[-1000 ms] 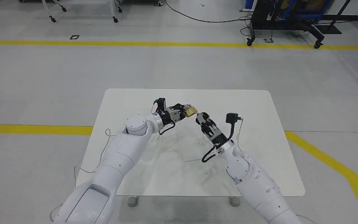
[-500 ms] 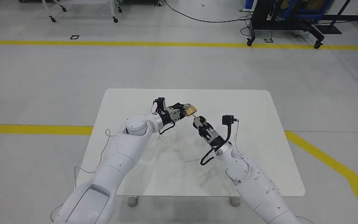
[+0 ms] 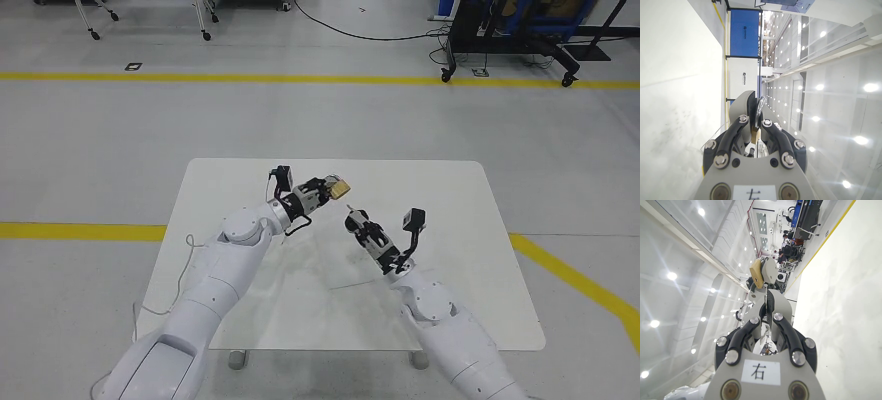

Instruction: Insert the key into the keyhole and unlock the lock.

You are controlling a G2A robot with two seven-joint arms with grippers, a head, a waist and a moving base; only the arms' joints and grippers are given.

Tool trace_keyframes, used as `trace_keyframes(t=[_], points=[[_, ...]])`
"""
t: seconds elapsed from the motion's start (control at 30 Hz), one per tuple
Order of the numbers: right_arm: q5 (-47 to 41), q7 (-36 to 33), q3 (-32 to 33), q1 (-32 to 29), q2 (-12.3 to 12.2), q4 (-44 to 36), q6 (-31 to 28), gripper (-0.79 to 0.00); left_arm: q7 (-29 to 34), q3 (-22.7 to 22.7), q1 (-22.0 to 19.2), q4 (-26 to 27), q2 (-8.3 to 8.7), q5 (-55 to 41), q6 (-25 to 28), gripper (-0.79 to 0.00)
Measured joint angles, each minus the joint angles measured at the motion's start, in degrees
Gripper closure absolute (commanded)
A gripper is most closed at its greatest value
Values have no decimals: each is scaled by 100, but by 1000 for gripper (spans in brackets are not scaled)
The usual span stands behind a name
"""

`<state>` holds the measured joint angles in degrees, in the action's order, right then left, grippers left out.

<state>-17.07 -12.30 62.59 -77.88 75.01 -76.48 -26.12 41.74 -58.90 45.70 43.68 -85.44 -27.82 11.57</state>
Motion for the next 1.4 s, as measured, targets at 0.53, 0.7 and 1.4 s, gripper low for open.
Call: trace_keyframes(t=[0.53,0.7,1.4], points=[[483,913,-258,121,180,7,33,0,-660,48,188,360,30,789,191,0],[506,991,-279,174,223,91,70,0,-669,23,212,399,32,819,186,0],[1442,1583,-263,190,328,136,266,0,-812,50,227,437,14,1146,203,0]])
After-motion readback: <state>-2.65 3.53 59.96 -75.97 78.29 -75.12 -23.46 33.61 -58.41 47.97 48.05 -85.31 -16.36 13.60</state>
